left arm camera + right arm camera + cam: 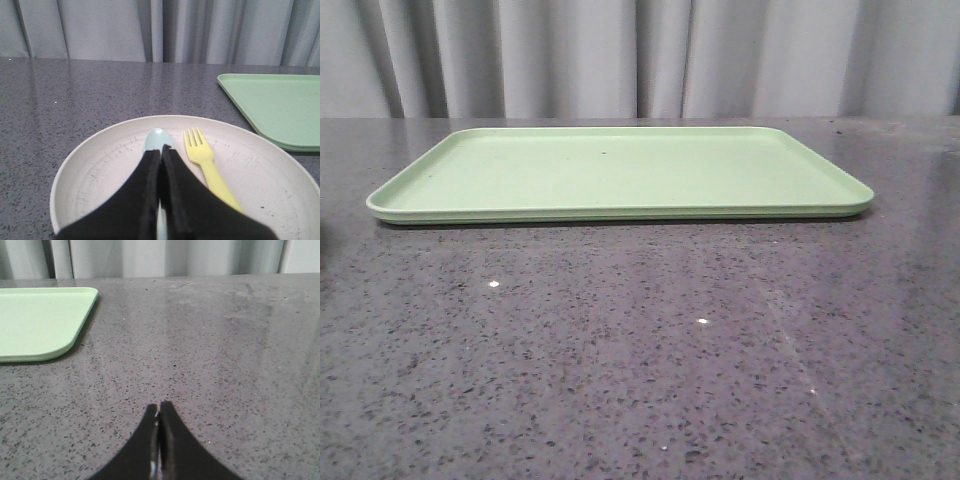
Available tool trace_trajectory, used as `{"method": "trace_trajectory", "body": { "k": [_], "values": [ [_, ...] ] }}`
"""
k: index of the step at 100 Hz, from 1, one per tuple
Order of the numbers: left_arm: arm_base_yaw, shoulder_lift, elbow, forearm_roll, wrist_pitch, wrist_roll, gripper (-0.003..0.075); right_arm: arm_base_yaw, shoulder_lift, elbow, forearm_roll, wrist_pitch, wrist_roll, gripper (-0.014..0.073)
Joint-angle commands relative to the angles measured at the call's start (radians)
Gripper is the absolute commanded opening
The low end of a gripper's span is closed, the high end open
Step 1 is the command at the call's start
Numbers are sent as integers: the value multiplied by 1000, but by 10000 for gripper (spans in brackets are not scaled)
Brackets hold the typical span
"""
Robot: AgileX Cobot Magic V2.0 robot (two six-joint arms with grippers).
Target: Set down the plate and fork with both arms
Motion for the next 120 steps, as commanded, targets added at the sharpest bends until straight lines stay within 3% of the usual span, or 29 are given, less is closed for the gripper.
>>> {"method": "trace_trajectory", "body": {
  "k": [1,31,53,74,101,120],
  "values": [
    [-8,-32,13,-5,-77,-2,-20,-5,-26,-6,0,-80,-4,-67],
    [-8,-32,-2,-24,-129,-2,-21,-5,-26,-21,0,-201,-4,-67],
    [-8,16,-124,-44,-86,-2,-21,-5,35,-178,4,17,-4,-67],
    [-8,168,-318,-44,22,-2,-21,-5,206,-377,10,192,-4,-67],
    [-8,462,-594,22,157,-2,-21,-3,411,-555,11,268,-4,-67],
    [-8,619,-678,48,169,-2,-20,-3,549,-640,17,334,-4,-66]
  ]
}}
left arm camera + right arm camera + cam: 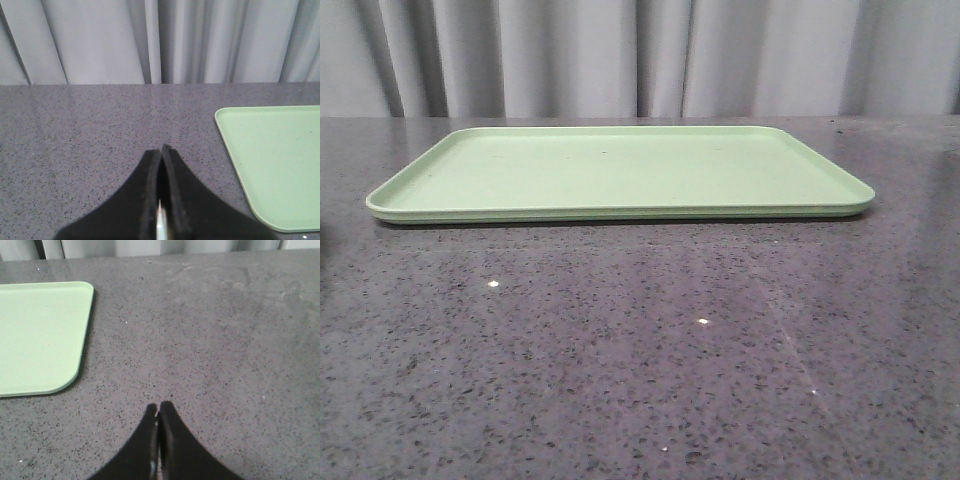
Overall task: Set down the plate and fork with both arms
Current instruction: 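Carry the cream plate with the left gripper over the green tray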
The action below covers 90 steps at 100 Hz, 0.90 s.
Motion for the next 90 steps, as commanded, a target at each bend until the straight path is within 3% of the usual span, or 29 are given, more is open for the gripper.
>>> {"method": "trace_trajectory", "body": {
  "k": [1,10,17,27,37,44,71,90],
  "values": [
    [-6,72,-61,8,-57,-2,-20,-3,76,-69,3,-30,-4,-65],
    [-6,112,-77,8,-57,-2,-11,-3,119,-96,9,-5,-4,-44],
    [-6,126,-79,6,-57,-2,48,-3,141,-108,9,-1,-4,24],
    [-6,133,-79,6,-57,-2,216,-3,150,-112,9,-3,-4,190],
    [-6,133,-79,6,-57,-2,433,-3,150,-112,9,-3,-4,374],
    [-6,133,-79,6,-59,-2,517,-3,150,-112,9,-3,-4,458],
    [-6,133,-79,6,-40,-2,510,-3,149,-105,9,-13,-4,467],
    [39,138,-111,29,131,-68,510,-3,149,-105,9,-13,-4,467]
  ]
}}
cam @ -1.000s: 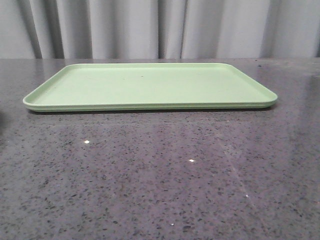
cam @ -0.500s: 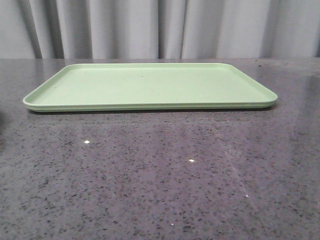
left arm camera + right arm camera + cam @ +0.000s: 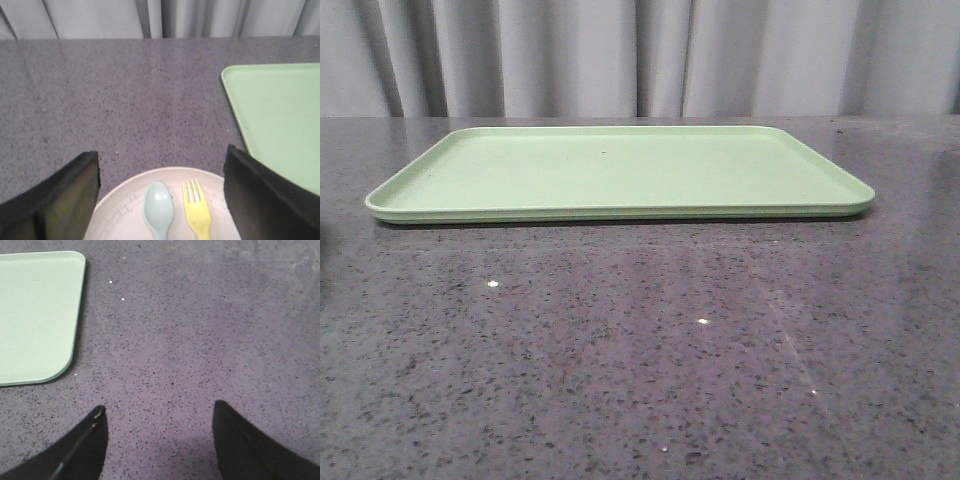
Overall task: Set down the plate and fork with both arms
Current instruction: 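Carry the cream plate with the left gripper over the green tray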
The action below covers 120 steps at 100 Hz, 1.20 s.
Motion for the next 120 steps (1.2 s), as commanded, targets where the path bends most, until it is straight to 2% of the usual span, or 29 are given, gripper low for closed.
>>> {"method": "trace_trajectory", "body": {
  "k": [1,29,59,86,120],
  "values": [
    [32,7,-57,19,22,-44,510,-3,7,-30,0,-65,-4,467],
    [223,21,-118,116,165,-48,510,6,7,-30,0,-68,-4,467],
    [225,155,-121,188,213,-50,510,6,7,-30,0,-70,-4,467],
    [225,355,-121,188,228,-50,510,6,7,-30,0,-73,-4,467],
    [225,490,-121,187,229,-50,510,6,7,-30,0,-73,-4,467]
  ]
}}
